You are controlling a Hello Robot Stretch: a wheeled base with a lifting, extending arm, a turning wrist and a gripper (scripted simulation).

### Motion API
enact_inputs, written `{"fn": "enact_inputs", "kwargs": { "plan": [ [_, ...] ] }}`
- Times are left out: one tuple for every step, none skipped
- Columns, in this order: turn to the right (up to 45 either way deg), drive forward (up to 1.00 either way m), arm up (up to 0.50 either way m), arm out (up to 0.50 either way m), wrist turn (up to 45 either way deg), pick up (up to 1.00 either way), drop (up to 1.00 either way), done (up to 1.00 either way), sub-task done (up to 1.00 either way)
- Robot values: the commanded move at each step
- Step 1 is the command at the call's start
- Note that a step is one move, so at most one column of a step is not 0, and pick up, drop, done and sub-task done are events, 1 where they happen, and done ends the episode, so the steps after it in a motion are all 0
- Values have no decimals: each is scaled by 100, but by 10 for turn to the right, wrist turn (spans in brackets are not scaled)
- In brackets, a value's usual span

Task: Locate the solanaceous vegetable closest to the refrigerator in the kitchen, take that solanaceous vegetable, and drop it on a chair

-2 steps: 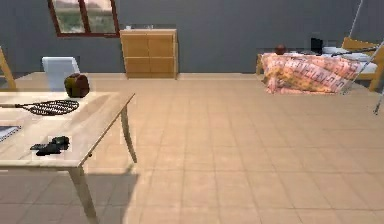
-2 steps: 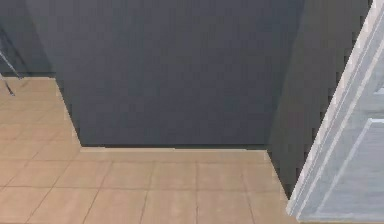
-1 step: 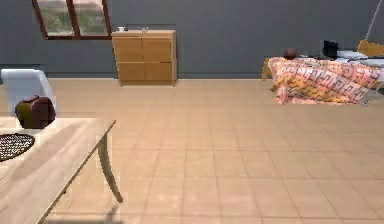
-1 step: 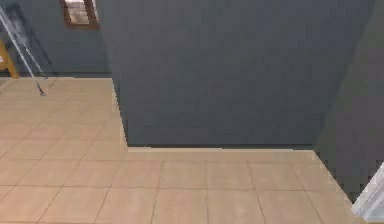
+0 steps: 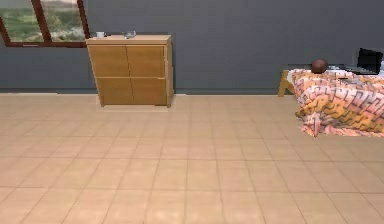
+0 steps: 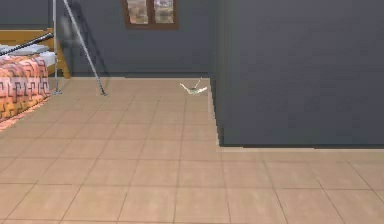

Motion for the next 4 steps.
{"fn": "enact_inputs", "kwargs": {
  "plan": [
    [0,50,0,0,0,0,0,0,0],
    [-450,0,0,0,0,0,0,0,0],
    [-60,0,0,0,0,0,0,0,0],
    [0,100,0,0,0,0,0,0,0]
  ]
}}
